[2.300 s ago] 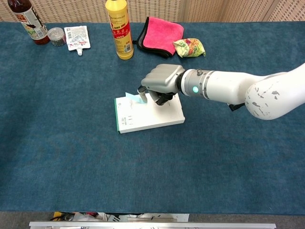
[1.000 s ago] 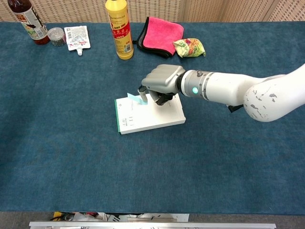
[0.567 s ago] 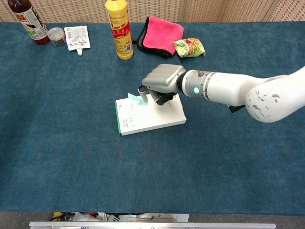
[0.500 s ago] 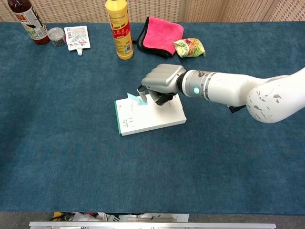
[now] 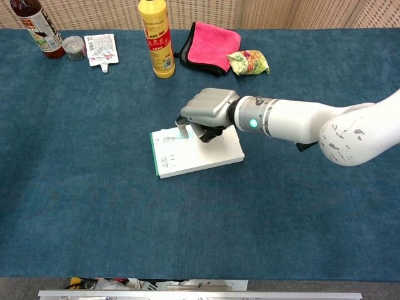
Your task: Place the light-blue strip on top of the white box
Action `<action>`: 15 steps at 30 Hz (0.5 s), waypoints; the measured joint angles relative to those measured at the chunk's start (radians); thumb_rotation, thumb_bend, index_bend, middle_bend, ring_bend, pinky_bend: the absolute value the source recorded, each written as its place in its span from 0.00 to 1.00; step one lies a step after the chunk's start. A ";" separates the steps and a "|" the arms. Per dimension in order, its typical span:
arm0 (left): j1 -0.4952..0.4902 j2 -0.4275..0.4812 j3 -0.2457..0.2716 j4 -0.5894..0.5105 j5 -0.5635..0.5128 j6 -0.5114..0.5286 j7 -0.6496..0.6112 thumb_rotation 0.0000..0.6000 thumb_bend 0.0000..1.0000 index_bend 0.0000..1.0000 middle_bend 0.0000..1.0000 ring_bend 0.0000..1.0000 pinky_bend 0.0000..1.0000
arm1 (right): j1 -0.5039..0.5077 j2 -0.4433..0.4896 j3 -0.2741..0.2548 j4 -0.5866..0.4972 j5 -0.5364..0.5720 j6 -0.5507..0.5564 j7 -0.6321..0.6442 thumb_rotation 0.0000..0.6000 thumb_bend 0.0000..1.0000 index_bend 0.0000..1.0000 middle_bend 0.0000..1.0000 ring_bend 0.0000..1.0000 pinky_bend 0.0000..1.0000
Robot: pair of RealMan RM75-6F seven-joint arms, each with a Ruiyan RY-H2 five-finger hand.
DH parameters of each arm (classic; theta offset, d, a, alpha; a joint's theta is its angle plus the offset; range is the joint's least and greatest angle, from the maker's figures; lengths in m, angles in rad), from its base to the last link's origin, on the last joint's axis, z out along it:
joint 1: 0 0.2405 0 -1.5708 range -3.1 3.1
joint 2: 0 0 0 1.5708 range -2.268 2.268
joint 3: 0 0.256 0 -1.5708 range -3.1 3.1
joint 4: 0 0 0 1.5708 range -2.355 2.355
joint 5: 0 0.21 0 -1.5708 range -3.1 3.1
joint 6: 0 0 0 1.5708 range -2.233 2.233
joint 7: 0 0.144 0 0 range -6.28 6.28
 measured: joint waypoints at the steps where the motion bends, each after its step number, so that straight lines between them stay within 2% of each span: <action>1: 0.001 0.000 0.000 0.000 0.001 0.000 -0.001 1.00 0.32 0.21 0.70 0.72 0.91 | 0.001 0.000 -0.001 0.000 0.001 0.000 -0.002 0.82 1.00 0.38 1.00 1.00 1.00; 15: 0.005 0.002 0.001 -0.004 0.011 0.004 -0.005 1.00 0.32 0.21 0.70 0.72 0.91 | -0.017 0.030 -0.010 -0.034 0.003 0.023 -0.010 0.82 1.00 0.38 1.00 1.00 1.00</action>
